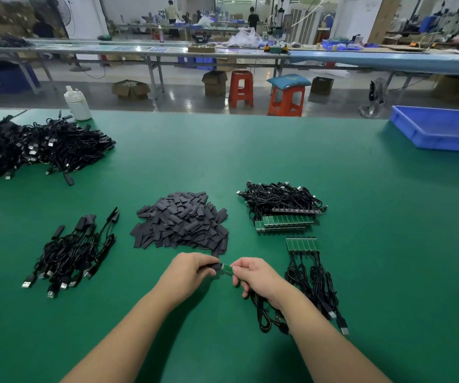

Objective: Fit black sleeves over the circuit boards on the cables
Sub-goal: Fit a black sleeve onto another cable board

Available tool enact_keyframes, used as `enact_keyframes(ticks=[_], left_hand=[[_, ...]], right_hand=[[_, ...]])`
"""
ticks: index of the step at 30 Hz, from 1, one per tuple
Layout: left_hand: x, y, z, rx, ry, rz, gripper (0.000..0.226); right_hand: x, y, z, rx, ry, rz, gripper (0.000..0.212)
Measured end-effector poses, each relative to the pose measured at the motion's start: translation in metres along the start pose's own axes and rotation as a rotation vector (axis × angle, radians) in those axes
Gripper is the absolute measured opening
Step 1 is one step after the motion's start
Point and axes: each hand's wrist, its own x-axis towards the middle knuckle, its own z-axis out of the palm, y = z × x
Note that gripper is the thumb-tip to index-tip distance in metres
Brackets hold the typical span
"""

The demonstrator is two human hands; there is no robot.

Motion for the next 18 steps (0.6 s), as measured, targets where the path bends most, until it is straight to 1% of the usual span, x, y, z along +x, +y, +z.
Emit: enact_keyframes(ticks=[4, 8, 12, 14, 18], left_hand=[[0.0, 0.003, 0.0, 0.003, 0.017, -0.02, 0.03], [0.001, 0.008, -0.004, 0.059, -0.046, 0.074, 0.021], [0.003, 0.011, -0.006, 0.156, -0.079, 0.131, 0.021], [0.003, 0.012, -0.006, 0.174, -0.078, 0.122, 0.021], [0.0, 0.016, -0.005, 0.137, -0.078, 0.055, 0.026]], right_hand=[[0.001, 0.001, 0.001, -0.016, -0.005, -0.007, 0.016], [0.002, 0.001, 0.001, -0.033, -0.003, -0.007, 0.015], [0.003, 0.003, 0.001, -0.035, -0.003, 0.0, 0.015], [0.003, 0.004, 0.001, -0.044, -0.003, -0.001, 0.015], [0.005, 0.006, 0.0, -0.07, -0.003, 0.001, 0.014]])
